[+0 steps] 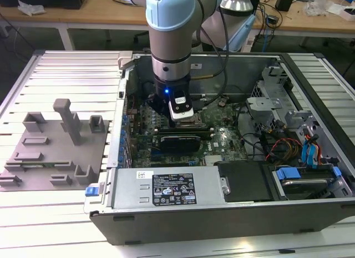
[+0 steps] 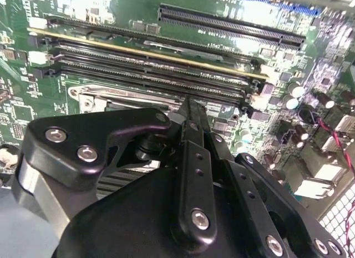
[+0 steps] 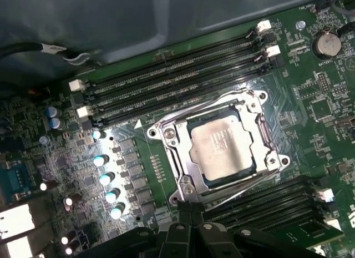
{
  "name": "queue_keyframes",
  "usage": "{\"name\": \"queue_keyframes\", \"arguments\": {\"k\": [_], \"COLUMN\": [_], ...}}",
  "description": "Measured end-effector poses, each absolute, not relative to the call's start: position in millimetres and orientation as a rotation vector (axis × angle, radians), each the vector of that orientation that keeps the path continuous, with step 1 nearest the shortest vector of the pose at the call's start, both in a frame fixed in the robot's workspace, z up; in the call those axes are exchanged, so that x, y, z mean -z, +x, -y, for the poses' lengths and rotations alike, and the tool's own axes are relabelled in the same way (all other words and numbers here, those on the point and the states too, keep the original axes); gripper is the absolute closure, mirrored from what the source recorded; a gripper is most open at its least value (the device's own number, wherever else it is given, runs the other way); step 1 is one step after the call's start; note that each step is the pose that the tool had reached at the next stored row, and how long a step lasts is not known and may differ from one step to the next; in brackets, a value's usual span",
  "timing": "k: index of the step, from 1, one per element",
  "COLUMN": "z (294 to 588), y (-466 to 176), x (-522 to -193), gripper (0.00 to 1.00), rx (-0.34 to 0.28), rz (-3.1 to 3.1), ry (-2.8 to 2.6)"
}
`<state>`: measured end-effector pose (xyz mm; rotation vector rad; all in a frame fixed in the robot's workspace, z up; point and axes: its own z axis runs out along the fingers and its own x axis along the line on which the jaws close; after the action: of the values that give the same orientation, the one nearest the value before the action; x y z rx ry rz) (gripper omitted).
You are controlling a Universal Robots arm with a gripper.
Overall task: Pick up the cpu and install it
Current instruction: 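Install the second cpu locking lever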
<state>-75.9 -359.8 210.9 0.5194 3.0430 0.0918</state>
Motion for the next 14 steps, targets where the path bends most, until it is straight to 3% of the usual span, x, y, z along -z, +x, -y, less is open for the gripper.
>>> {"name": "queue_keyframes", "arguments": {"k": [14], "z": [378], "y": [-76], "x": [-210], "gripper": [0.89], "rx": [-0.186], "rz": [-3.046], "ry": [0.537]}}
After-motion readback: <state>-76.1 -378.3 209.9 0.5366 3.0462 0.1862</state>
